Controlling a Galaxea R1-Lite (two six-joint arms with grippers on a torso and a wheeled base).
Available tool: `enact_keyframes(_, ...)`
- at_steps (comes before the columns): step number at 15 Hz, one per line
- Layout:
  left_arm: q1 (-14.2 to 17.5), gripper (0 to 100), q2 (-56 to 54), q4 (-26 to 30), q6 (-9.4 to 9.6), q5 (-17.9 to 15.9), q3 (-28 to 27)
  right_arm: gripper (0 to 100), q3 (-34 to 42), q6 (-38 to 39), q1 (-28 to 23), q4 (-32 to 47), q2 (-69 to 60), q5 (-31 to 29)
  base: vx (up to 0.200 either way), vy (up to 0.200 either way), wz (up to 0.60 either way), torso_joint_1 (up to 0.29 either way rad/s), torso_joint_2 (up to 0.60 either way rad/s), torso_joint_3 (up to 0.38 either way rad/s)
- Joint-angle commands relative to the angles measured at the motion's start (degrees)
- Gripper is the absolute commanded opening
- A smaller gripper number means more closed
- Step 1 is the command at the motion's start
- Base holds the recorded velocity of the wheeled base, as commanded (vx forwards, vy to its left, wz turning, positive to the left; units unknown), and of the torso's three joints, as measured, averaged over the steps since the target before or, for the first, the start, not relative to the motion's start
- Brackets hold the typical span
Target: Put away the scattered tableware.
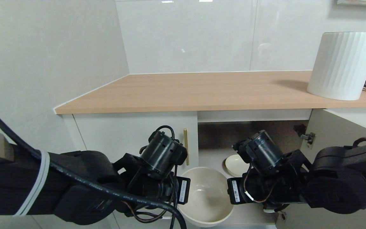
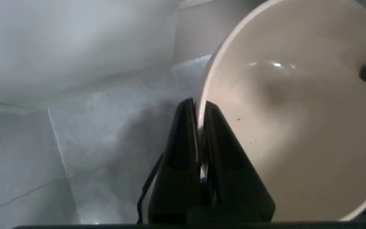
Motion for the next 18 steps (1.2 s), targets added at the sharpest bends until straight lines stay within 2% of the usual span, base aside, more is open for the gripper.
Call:
enact_keyframes(1,-0.1,0,-0.7,0.1,0.07,0.1,0.1,0,0.0,-0.1,0.0,0.3,0.2,-0.2,0.0,0.0,0.0,0.0,0.0,0.0)
enact_keyframes(4,-0.1,0,-0.7,0.1,-0.01,0.1,0.1,0,0.0,-0.1,0.0,0.3,0.1,-0.3,0.0,0.0,0.0,0.0,0.0,0.0)
enact_keyframes(5,-0.1,100,-0.7,0.0,-0.1,0.1,0.1,0,0.1,-0.1,0.0,0.3,0.2,-0.3,0.0,0.0,0.0,0.0,0.0,0.0)
enact_keyframes(9,0.0,100,-1.3,-0.5,-0.54,0.1,0.1,0,0.4,-0.1,-0.3,0.3,1.0,-0.8,0.0,0.0,0.0,0.0,0.0,0.0)
enact_keyframes(12,0.3,100,-2.0,-0.6,-0.54,0.2,0.1,0,2.0,0.9,-2.8,-1.2,1.0,-1.0,0.0,0.0,0.0,0.0,0.0,0.0)
enact_keyframes(14,0.7,100,-2.1,-0.6,-0.63,0.2,0.1,0,4.5,1.7,-6.1,-8.9,2.3,-2.8,0.0,0.0,0.0,0.0,0.0,0.0)
enact_keyframes(16,0.7,100,-2.1,-0.6,-1.51,0.1,0.1,0,6.5,1.8,-9.9,-14.1,5.3,-5.8,0.0,0.0,0.0,0.0,0.0,0.0)
enact_keyframes(18,0.7,100,-2.1,-0.5,-1.6,0.1,0.1,0,6.2,1.8,-14.4,-19.7,9.8,-7.8,0.0,0.0,0.0,0.0,0.0,0.0)
